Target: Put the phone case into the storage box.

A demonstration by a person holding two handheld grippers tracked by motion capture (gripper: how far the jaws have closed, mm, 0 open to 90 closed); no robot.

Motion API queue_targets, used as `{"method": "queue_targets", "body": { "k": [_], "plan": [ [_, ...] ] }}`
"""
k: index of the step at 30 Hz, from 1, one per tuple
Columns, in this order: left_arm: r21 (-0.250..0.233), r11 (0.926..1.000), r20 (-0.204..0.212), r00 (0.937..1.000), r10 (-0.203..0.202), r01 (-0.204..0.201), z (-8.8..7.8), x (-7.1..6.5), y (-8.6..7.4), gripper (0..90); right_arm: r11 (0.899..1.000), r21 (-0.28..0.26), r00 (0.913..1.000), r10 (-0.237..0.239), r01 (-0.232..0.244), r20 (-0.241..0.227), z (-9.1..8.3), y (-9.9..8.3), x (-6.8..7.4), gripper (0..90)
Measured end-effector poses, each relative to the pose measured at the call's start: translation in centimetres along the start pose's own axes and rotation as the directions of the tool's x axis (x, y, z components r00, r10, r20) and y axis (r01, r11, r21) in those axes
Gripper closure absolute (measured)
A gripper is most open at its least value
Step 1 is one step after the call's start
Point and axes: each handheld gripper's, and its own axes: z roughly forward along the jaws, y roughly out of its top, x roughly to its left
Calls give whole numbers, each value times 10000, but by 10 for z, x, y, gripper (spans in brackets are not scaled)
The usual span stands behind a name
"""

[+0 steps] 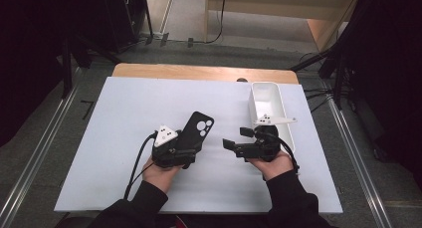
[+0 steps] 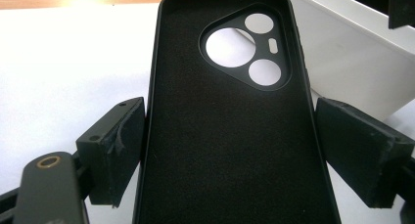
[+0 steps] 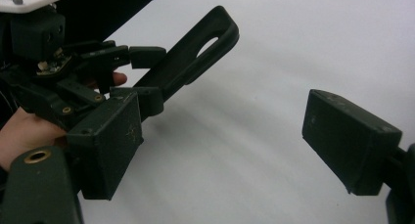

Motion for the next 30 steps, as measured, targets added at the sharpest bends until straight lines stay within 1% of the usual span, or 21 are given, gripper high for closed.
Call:
{"method": "queue_targets", "body": {
  "k": [3, 10, 11, 15, 19, 23, 25, 30],
  "plan": [
    [-78, 9999, 76, 9999, -93, 93, 0, -2, -1, 138, 10000, -24, 10000, 9, -9, -21, 2, 3, 0, 134],
    [-48, 9999, 125, 9999, -104, 105, 1, -3, -2, 138, 9999, -57, 9999, 102, -103, -117, 8, 11, 0, 134],
    [-126, 9999, 136, 9999, -83, 85, 1, -3, -2, 138, 10000, -48, 9999, 85, -85, -117, 10, 13, 1, 134],
    [-145, 9999, 114, 9999, 4, -3, 1, -6, -3, 138, 9999, -92, 9998, 114, -116, -175, 14, 17, 1, 134],
    [-266, 9996, 75, 10000, -8, 10, 1, -7, -4, 139, 9999, -19, 9996, 169, -169, -228, 20, 22, 1, 134],
    [-398, 9992, 176, 9998, -59, 66, 0, -9, -4, 138, 9997, 50, 9994, 224, -223, -262, 26, 25, 1, 137],
    [-489, 9988, 176, 9998, 9, 0, -1, -9, -4, 138, 9997, 38, 9993, 255, -254, -271, 28, 27, 1, 137],
    [-502, 9987, 152, 9999, 30, -23, -1, -10, -5, 138, 9996, 53, 9992, 263, -262, -298, 32, 31, 0, 138]
  ]
}}
